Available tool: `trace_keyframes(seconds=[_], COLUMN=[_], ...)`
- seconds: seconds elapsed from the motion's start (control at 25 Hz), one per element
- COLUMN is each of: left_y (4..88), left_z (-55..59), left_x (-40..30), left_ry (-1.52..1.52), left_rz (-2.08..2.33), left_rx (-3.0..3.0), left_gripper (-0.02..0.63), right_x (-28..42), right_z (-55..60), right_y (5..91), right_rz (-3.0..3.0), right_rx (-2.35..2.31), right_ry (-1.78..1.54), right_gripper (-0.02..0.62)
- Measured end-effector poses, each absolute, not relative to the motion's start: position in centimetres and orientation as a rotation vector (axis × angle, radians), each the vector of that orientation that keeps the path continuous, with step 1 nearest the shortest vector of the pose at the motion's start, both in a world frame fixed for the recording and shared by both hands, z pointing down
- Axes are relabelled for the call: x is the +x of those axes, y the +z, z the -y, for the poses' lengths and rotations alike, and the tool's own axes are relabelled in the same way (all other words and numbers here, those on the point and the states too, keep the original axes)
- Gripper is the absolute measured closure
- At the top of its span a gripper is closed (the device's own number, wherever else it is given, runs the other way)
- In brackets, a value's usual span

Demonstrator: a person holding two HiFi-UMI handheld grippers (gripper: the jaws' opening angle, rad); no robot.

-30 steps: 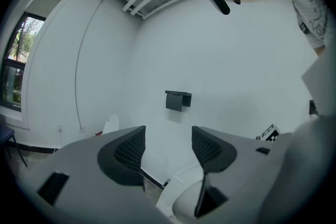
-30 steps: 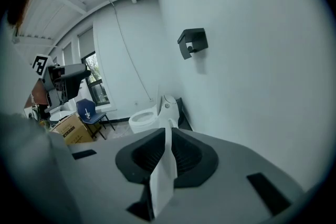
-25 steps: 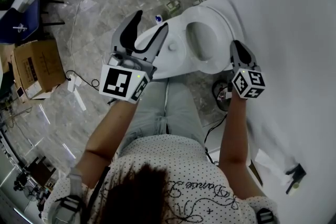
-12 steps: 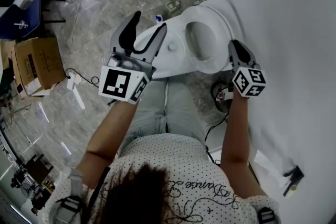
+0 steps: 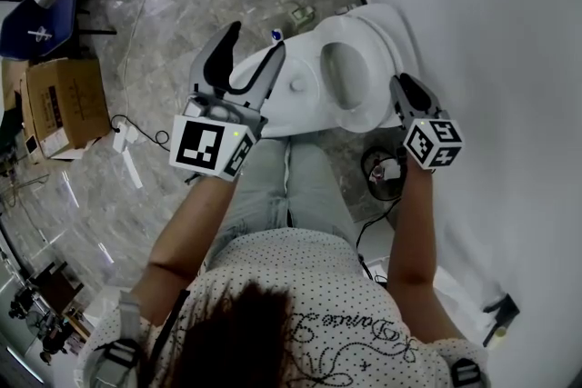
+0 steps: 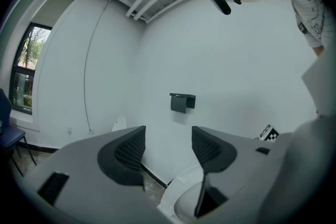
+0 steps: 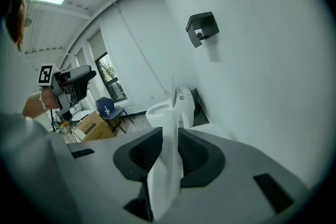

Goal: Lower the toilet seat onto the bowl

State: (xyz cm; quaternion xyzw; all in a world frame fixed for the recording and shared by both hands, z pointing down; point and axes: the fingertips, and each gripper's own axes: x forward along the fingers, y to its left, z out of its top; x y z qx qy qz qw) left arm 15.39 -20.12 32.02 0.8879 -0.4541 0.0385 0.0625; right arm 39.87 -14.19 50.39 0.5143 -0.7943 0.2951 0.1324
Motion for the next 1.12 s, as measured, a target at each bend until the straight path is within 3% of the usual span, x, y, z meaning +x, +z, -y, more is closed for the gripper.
trace_keyframes(seconds=[0.36, 0.76, 1.12], left_y=[31.9, 32.1, 32.3], left_z=[20.4, 20.1, 19.8], left_x=[15.4, 14.6, 13.1], left_ry=[0.123, 0.141, 0.148], left_rz=[1.387, 1.408, 1.464], left_rx=[2.683, 2.670, 2.642], left_gripper=[0.345, 0.345, 0.346], right_x=[38.1, 35.1, 32.2], right_z=[14.1, 13.6, 13.3], right_y=[50.2, 50.0, 50.2], right_rz=[2.335, 2.421, 2.466], right_rx=[1.378, 1.156, 1.012], right_ry=[0.910, 1.127, 1.164], right_gripper=[0.468, 0.479, 0.445])
